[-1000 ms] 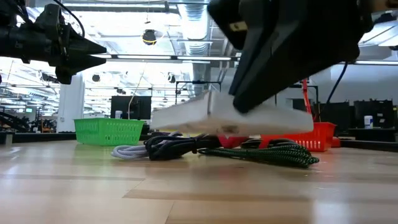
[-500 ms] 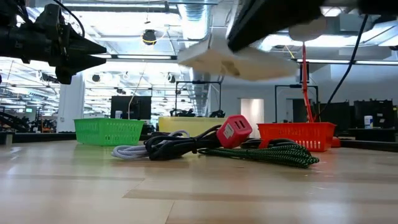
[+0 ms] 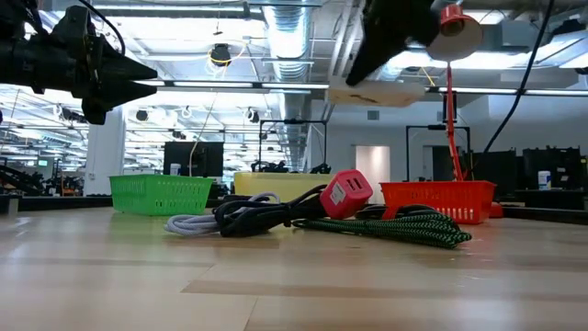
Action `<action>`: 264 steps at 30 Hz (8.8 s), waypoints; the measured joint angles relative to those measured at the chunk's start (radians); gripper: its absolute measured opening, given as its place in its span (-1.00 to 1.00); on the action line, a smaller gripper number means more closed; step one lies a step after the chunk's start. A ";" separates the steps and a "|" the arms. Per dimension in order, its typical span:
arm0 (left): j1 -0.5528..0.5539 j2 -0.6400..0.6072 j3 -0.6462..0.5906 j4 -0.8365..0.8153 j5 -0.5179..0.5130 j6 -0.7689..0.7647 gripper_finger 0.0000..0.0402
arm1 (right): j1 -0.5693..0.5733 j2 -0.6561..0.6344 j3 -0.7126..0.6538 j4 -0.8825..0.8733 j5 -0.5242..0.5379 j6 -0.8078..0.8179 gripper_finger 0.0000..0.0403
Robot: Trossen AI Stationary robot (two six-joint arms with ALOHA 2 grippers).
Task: Pick and place items into bin
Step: Put the white card reader box into the red bin, then put the left black charger cable into the yellow bin
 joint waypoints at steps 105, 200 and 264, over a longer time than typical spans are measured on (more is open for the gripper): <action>0.000 0.000 0.000 0.000 0.000 0.000 -0.17 | -0.324 -0.019 -0.242 -0.127 -0.274 0.343 -0.73; 0.000 0.000 0.000 0.000 0.000 0.000 -0.17 | 0.044 -1.674 -1.376 0.917 -0.394 -0.007 -0.73; -0.001 0.260 0.025 0.490 0.250 0.071 -0.17 | 0.047 -1.664 -1.378 0.918 -0.390 0.087 -0.73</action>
